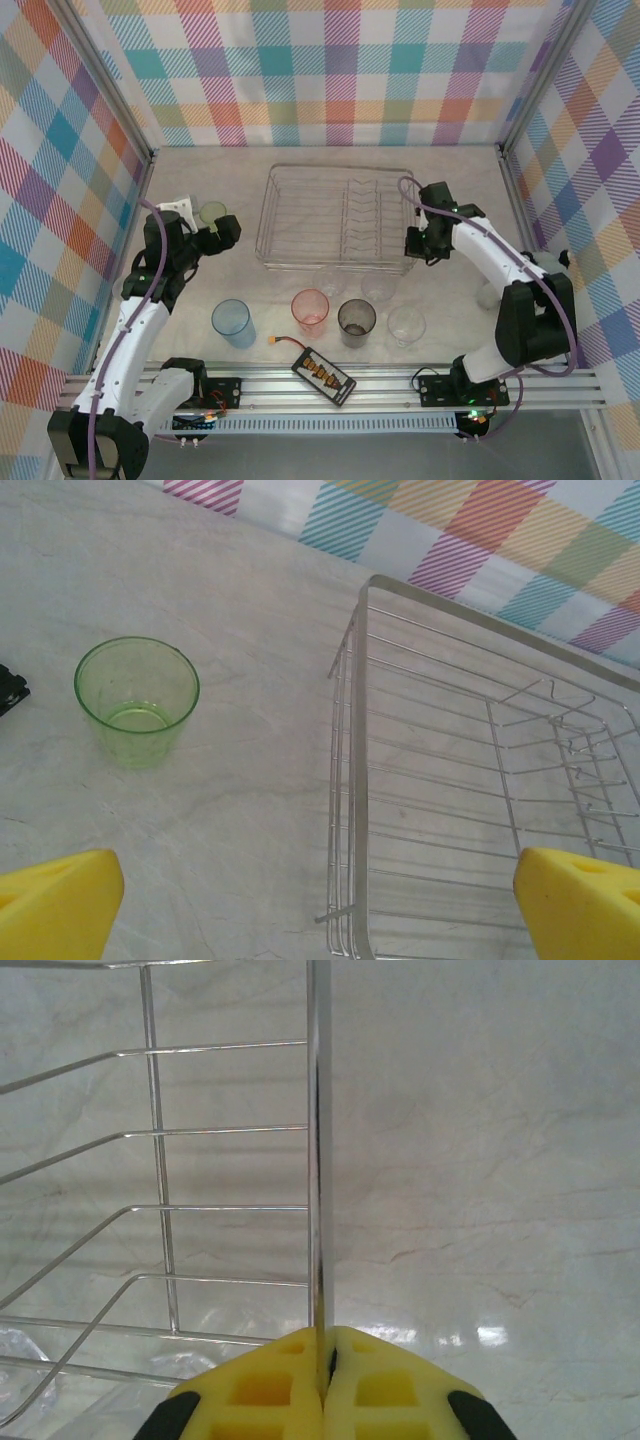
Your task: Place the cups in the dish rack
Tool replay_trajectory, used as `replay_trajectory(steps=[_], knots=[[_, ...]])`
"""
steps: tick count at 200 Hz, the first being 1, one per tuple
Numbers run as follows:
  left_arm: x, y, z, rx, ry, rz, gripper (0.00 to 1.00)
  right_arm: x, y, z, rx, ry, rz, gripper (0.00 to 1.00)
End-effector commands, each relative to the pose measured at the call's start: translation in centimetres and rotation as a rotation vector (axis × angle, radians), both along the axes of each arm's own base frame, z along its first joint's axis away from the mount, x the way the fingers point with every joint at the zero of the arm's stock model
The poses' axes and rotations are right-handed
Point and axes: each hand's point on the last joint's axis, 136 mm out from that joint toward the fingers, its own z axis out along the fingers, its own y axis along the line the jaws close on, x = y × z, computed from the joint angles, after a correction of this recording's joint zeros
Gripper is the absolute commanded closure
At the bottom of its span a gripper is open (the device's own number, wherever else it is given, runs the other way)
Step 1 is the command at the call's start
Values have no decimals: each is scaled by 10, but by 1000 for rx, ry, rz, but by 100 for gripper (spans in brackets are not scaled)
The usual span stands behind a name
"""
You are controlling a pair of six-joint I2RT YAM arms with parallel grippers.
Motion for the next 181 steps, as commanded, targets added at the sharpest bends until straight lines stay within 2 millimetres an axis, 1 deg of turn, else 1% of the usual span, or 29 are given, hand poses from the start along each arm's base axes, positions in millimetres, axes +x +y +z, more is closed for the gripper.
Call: replay_trajectory(steps=[1,44,66,78,104,114,119,136,150,165,181], knots=[[-6,-5,6,-24,-3,-18,0,-31,17,-1,80,89,18,99],[-11,-3,5,-13,8,-15,0,-52,21,-3,71,112,28,98],[-13,-3,4,-11,14,-13,0,-57,21,-1,59,118,34,93],[-14,-2,4,-10,14,-11,0,-59,21,1,53,120,34,86],[-17,2,2,-6,25,12,0,-62,18,16,34,115,37,57],[-18,5,3,-4,27,31,0,-61,15,26,16,100,34,45],[-19,8,3,2,28,45,0,-61,14,33,9,88,34,42],[-22,17,4,14,41,99,0,-57,9,61,-13,34,27,37],[-27,32,4,15,68,199,0,-54,10,88,-2,-24,22,35],[-34,46,2,-11,107,310,0,-50,22,116,57,-84,45,35],[-37,47,0,-66,137,353,0,-49,46,144,142,-133,97,35]])
